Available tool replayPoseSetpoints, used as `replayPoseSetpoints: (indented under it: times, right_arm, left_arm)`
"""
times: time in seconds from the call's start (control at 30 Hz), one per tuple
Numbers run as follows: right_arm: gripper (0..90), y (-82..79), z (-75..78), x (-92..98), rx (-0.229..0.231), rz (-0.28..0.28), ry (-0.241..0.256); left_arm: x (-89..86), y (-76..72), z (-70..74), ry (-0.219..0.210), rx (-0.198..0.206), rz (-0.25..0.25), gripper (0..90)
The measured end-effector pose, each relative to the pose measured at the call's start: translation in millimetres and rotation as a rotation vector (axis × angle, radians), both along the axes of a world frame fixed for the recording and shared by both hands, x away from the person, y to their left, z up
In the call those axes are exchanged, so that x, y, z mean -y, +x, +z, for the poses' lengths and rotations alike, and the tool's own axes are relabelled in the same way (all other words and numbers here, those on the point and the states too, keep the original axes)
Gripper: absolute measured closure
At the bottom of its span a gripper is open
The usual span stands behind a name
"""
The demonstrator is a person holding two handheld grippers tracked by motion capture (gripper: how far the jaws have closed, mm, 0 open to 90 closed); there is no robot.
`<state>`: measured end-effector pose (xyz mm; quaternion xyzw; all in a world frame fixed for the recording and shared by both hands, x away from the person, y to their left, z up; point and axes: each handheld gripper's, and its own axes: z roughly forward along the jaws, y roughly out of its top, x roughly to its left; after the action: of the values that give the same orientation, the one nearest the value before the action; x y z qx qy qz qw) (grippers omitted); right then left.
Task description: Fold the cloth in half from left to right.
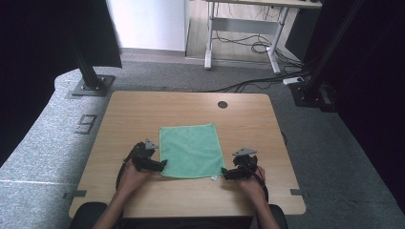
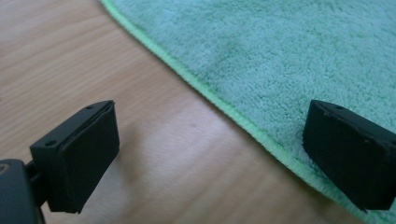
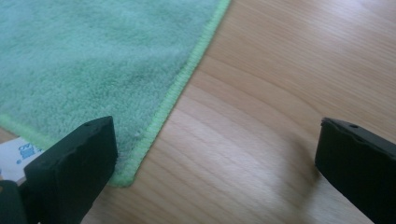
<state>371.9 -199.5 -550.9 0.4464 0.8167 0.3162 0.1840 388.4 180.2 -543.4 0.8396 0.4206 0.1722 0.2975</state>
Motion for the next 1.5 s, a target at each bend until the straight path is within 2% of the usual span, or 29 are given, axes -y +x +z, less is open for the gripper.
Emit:
replayPoseSetpoints:
  times: [0.1, 0.33, 0.5, 0.6, 0.67, 0.8, 1.0, 1.23, 1.5]
  right_arm:
    - [0.0, 2.1, -0.4, 6.7, 0.005, -0.019, 0.003]
    - [0.0, 9.7, -2.6, 27.1, 0.012, -0.066, 0.025]
    - [0.0, 12.0, -4.6, 35.2, 0.017, -0.066, 0.05]
    - [0.0, 11.8, -5.8, 36.1, 0.027, -0.056, 0.057]
    - [0.0, 11.8, -5.7, 36.1, 0.027, -0.056, 0.057]
    - [0.0, 11.6, -5.8, 36.1, 0.027, -0.058, 0.056]
    - [0.0, 11.1, -5.8, 35.9, 0.027, -0.062, 0.057]
    - [0.0, 11.0, -5.8, 35.9, 0.028, -0.062, 0.056]
    - [0.0, 11.0, -5.8, 35.9, 0.028, -0.062, 0.056]
  left_arm:
    - [5.8, -6.3, 0.2, 0.002, -0.003, -0.008, 4.3]
    - [22.6, -25.6, -2.2, -0.031, -0.021, -0.042, 4.3]
    - [26.6, -27.4, -2.7, -0.033, -0.019, -0.063, 4.0]
    - [23.7, -24.2, -3.7, -0.048, -0.021, -0.067, 3.3]
    - [22.5, -22.7, -2.7, -0.042, -0.016, -0.073, 3.2]
    - [17.1, -18.1, 2.0, -0.047, 0.005, -0.065, 3.0]
    - [-1.7, -3.5, 9.2, -0.103, 0.002, -0.014, 3.1]
    - [-15.6, 15.4, 14.3, -0.115, 0.008, 0.016, 3.5]
    - [-19.4, 38.5, 18.2, -0.102, 0.027, 0.039, 4.0]
